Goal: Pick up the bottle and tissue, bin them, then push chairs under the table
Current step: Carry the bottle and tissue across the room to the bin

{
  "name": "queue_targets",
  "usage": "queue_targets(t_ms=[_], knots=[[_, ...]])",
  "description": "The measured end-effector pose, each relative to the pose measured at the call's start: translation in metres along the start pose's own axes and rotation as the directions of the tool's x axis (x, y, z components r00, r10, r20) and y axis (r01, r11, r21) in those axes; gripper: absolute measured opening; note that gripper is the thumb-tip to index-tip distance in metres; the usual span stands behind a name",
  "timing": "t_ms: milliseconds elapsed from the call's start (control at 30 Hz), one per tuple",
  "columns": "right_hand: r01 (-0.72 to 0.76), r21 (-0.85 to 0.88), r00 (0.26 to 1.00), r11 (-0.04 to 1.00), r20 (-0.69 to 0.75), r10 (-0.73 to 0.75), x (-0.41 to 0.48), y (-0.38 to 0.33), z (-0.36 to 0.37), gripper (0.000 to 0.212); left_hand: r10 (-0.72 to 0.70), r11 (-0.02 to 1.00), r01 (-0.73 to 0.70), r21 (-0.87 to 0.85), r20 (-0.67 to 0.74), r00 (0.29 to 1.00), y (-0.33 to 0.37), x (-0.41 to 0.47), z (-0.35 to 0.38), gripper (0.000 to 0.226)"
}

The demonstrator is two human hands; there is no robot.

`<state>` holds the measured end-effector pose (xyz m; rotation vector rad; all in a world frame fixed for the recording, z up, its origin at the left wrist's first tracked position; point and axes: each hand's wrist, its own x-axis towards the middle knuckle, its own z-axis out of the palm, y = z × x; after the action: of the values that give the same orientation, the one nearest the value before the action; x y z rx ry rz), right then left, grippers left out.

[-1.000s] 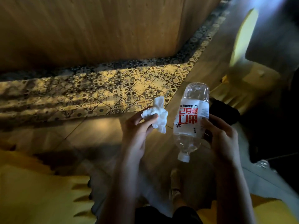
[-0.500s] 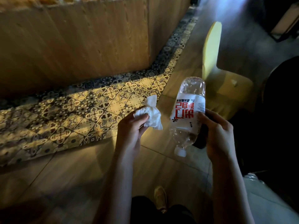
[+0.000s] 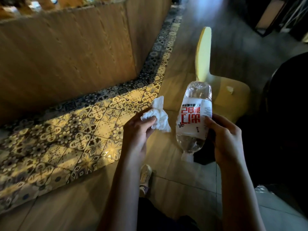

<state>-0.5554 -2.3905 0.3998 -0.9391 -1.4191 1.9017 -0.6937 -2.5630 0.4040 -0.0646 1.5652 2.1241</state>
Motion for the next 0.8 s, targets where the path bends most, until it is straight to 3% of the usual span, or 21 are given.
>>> queue_targets(t_ms=[400, 800], knots=[[0.07, -0.048, 0.97, 0.996, -0.229, -0.08, 0.138, -0.025, 0.093, 0.015, -0.068, 0.997, 0.06, 0.046, 0.196, 0.978, 0.076, 0.199, 0.044, 0.031], [0.076, -0.014, 0.909, 0.997, -0.41, -0.075, 0.244, -0.036, 0.08, 0.015, -0.195, 0.98, 0.176, 0.088, 0.302, 0.933, 0.069, 0.314, 0.135, 0.033]])
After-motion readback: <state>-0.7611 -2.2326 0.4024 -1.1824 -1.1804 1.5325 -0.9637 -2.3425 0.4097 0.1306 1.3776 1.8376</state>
